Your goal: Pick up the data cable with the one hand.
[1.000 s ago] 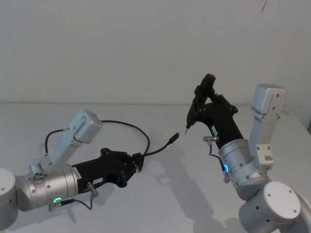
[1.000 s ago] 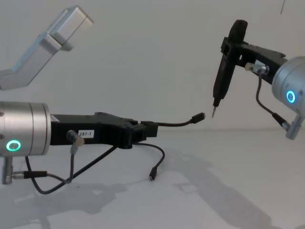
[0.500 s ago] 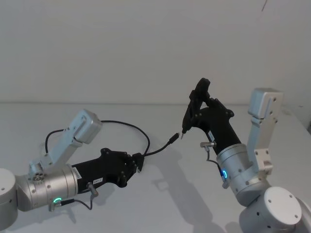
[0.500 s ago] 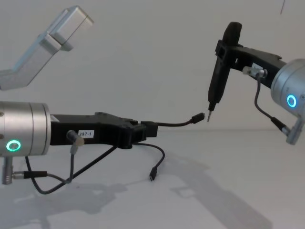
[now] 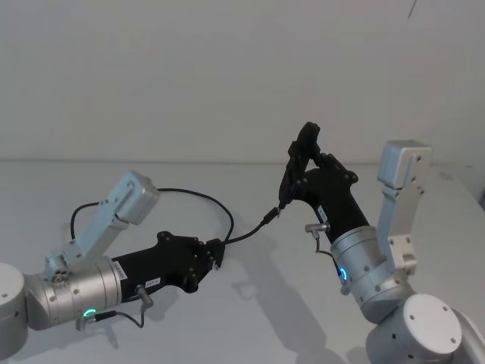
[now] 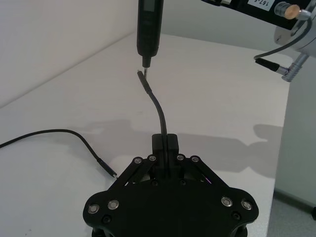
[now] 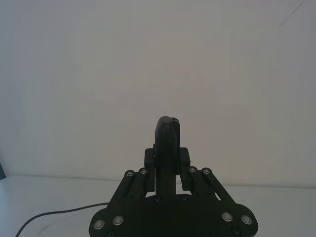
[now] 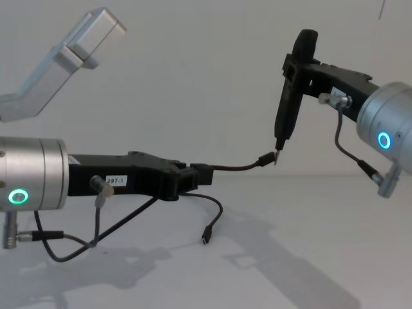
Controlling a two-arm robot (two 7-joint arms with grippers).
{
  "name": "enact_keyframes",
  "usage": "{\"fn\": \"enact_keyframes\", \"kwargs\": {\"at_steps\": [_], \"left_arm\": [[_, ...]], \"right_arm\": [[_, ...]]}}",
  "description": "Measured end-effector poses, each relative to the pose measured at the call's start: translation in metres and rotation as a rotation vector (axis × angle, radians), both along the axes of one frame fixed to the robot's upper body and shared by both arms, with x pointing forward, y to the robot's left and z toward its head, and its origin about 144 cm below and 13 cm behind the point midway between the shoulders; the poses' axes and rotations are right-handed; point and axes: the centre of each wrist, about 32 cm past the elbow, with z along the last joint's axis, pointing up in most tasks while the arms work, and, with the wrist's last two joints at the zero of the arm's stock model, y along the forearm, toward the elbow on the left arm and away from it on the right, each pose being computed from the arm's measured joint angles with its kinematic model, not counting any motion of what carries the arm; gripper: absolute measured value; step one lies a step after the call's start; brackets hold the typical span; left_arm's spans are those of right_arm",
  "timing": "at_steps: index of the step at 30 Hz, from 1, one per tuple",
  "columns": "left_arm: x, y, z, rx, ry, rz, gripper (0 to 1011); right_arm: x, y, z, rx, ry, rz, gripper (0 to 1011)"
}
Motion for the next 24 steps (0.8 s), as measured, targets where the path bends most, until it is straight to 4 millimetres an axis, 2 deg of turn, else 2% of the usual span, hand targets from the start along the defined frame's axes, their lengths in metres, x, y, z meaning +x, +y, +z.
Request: {"fn": "enact_keyframes", "kwargs": {"at_steps": [24], "left_arm": [[0.0, 0.0, 0.0, 0.0, 0.0, 0.0, 41]], "right_arm": [[0.014, 0.001, 0.0, -0.004, -0.027, -0.01, 279]]}}
